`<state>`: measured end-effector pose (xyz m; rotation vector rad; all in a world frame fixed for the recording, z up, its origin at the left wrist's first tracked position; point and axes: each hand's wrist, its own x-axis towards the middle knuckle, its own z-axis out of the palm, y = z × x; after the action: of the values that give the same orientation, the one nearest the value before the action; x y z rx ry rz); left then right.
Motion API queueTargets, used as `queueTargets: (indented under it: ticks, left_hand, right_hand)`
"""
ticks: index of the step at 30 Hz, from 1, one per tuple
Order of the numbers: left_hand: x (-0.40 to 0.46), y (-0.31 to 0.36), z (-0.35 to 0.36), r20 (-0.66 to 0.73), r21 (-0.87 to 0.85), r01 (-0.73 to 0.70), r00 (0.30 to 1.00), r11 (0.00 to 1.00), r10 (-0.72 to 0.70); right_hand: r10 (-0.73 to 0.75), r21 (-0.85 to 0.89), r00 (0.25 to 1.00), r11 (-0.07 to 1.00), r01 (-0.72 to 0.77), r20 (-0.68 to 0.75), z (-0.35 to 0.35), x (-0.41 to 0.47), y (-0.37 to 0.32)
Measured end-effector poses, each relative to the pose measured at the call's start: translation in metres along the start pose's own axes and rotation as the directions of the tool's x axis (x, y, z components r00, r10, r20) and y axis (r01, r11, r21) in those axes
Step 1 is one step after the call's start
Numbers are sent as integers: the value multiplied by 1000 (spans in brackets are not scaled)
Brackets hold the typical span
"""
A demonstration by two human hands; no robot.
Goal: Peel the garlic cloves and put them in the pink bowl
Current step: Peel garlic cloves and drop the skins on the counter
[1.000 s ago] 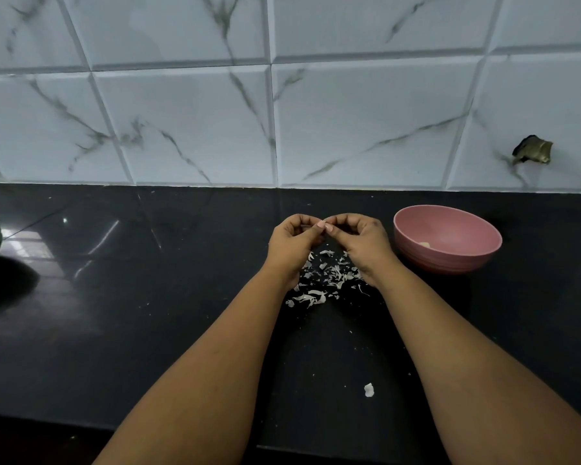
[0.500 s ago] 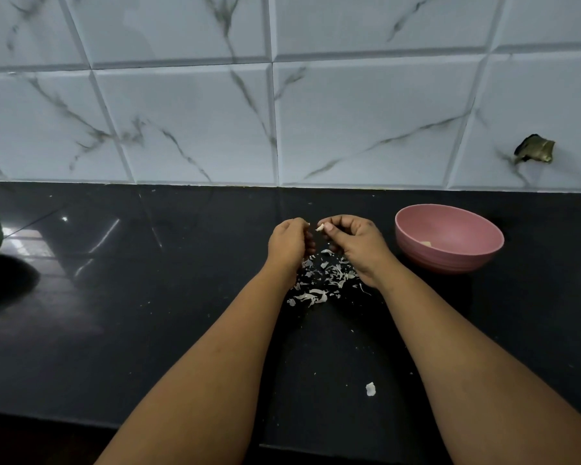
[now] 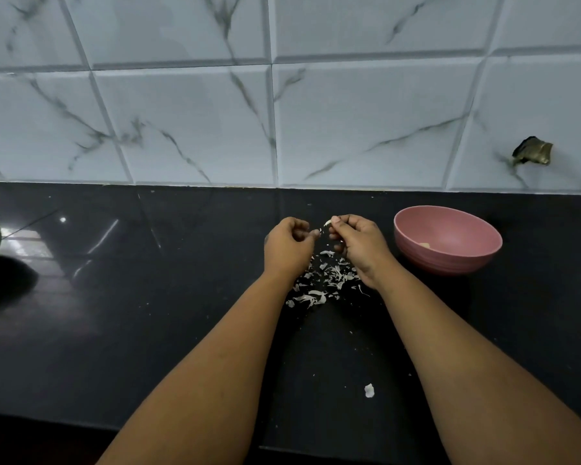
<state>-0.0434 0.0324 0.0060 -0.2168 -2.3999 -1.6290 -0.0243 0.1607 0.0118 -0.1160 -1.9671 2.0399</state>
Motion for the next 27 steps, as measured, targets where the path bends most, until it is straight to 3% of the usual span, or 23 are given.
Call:
queueTargets:
  ticks: [6,15,23,27]
  left_hand:
    - [-1,4,-1,29,-113,34,999,993,-31]
    - [-5,4,2,35,-89,-162,986,983,166]
    - [-3,4,2,25,-43,-105,994,994,106]
    - [-3,6,3,71,-131,-34,997,991,43]
  right_hand:
    - [0,-34,1000,999,-1,-16,0,1,1]
    - [-26,-110,999,994,20,-46,-3,1,4]
    - [-43,-184,999,982,39,-20,-3,2,8]
    - [-24,-126,1000,992,23,-8,-2,1,6]
